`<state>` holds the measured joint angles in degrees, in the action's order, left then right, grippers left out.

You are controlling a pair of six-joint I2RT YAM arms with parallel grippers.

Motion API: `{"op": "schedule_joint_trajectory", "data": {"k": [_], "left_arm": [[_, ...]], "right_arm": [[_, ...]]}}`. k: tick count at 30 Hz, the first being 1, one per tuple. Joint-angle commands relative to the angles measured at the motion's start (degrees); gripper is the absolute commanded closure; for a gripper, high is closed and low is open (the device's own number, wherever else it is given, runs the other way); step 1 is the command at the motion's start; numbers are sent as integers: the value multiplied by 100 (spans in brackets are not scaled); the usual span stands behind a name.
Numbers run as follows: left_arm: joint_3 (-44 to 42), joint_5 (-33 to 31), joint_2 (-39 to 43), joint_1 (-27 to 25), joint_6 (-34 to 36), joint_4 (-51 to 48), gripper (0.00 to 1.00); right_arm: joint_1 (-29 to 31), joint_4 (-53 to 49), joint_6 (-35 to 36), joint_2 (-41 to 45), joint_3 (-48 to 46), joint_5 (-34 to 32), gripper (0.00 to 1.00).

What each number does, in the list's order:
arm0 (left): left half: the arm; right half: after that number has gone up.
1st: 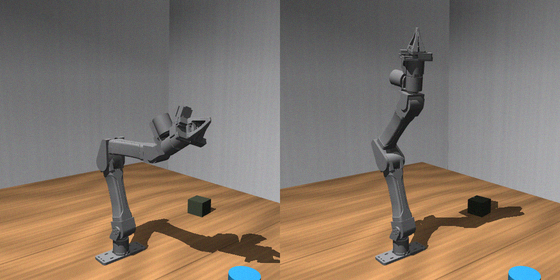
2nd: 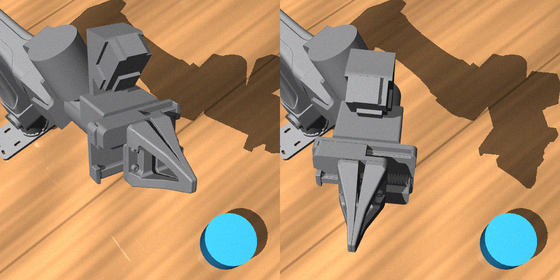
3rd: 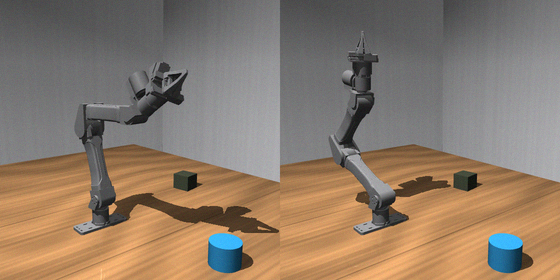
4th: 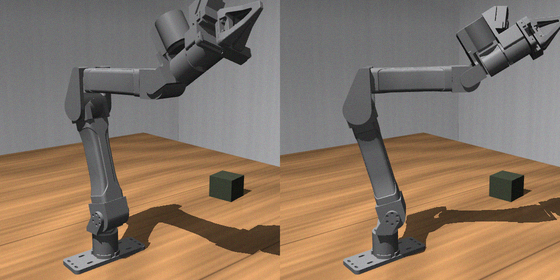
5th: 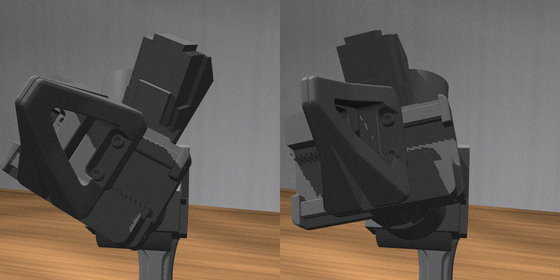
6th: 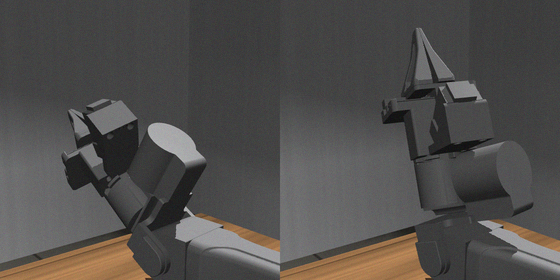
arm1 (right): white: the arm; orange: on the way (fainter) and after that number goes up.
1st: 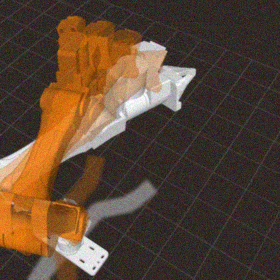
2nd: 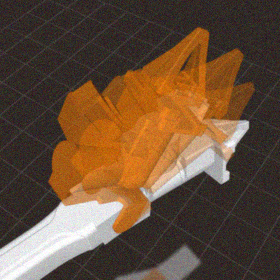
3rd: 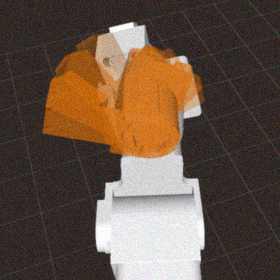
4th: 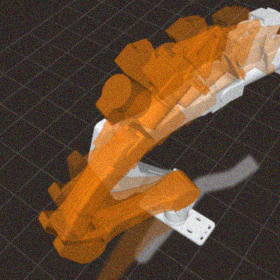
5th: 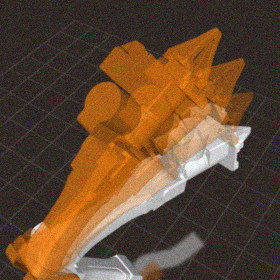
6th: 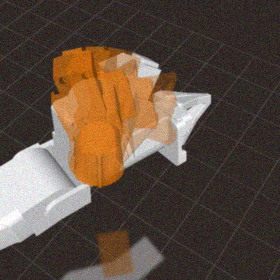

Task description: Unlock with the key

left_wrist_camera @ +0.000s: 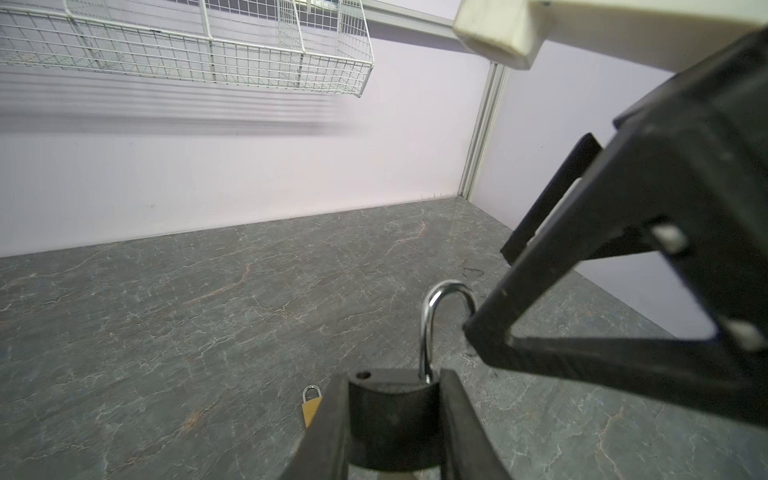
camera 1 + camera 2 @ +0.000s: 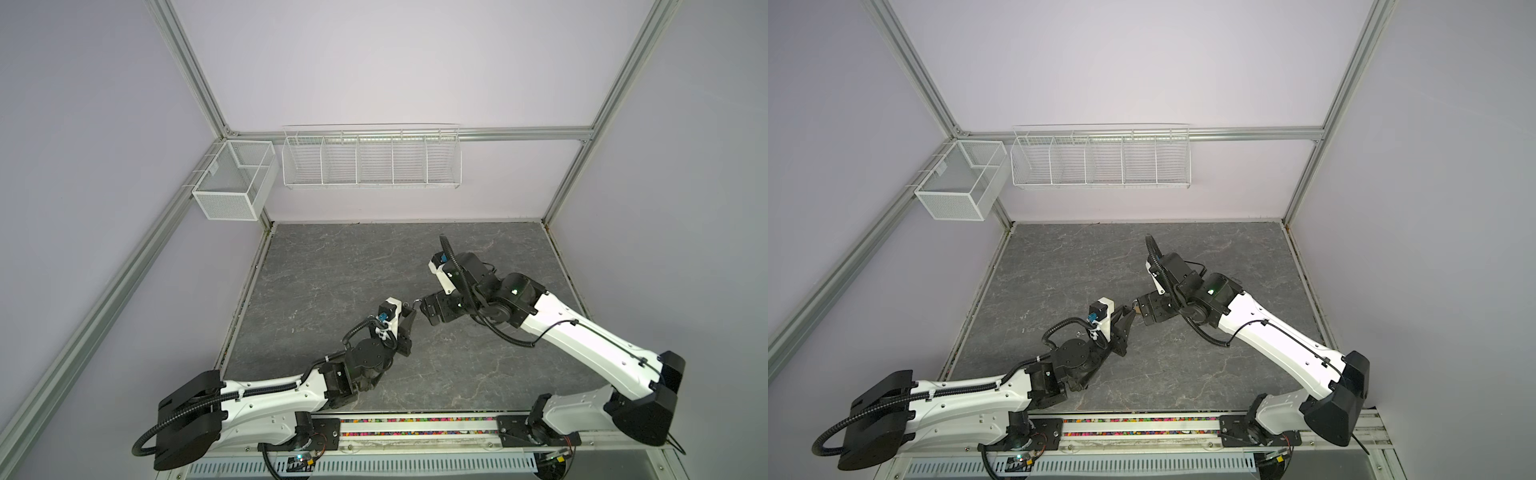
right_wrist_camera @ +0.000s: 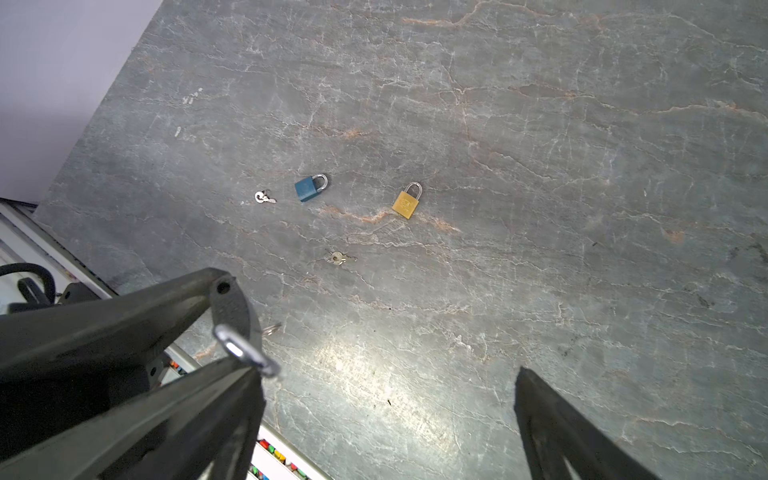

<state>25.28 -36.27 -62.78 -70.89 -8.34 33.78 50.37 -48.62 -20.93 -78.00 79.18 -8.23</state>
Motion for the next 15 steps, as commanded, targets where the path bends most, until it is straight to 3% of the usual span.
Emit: {"op": "schedule_joint_trajectory", "data": {"k": [1,15], "left_arm": [[179,-143,73,13,-54,9,100],[122,104,126,23,54,108,100]], "right_arm": [[35,108,111,222,23,5,5],[-119,-144,164,-328,552,-238,8]]}}
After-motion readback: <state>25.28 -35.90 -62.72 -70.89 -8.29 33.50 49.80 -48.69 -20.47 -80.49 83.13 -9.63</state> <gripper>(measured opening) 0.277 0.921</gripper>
